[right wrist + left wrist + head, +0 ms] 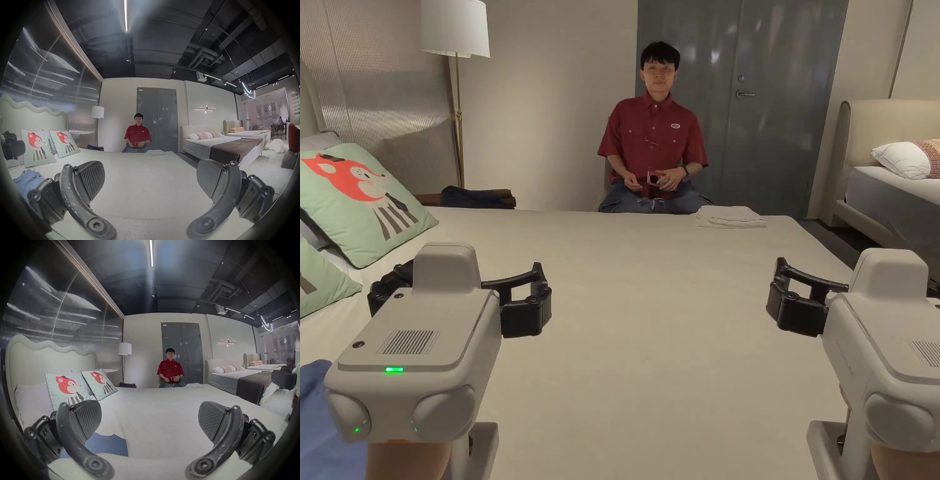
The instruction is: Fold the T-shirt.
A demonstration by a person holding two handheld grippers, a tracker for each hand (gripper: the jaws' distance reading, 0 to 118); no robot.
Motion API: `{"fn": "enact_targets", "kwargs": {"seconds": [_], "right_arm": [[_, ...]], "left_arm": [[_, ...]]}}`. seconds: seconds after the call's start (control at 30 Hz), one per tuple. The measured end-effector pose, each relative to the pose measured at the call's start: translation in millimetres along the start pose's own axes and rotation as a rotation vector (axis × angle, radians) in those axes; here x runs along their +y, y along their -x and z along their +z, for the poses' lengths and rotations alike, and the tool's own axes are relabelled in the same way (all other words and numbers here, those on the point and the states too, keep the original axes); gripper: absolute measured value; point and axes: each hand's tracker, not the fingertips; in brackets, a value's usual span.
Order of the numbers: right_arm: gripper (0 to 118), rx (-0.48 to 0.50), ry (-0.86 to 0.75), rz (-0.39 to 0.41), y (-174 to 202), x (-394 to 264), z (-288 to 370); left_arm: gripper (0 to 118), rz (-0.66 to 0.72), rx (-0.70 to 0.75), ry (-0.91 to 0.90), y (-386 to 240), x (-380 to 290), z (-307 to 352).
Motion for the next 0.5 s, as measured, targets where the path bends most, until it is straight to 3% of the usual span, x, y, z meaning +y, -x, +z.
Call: {"fn": "enact_targets", "kwargs": {"seconds": [0.5], "right_arm": [[112, 0.004, -0.001, 0.001, 1.5, 0.3, 0.4]], "left_arm": [[116, -0.018, -0.010, -0.001, -4.9, -0.6, -0.7]]}}
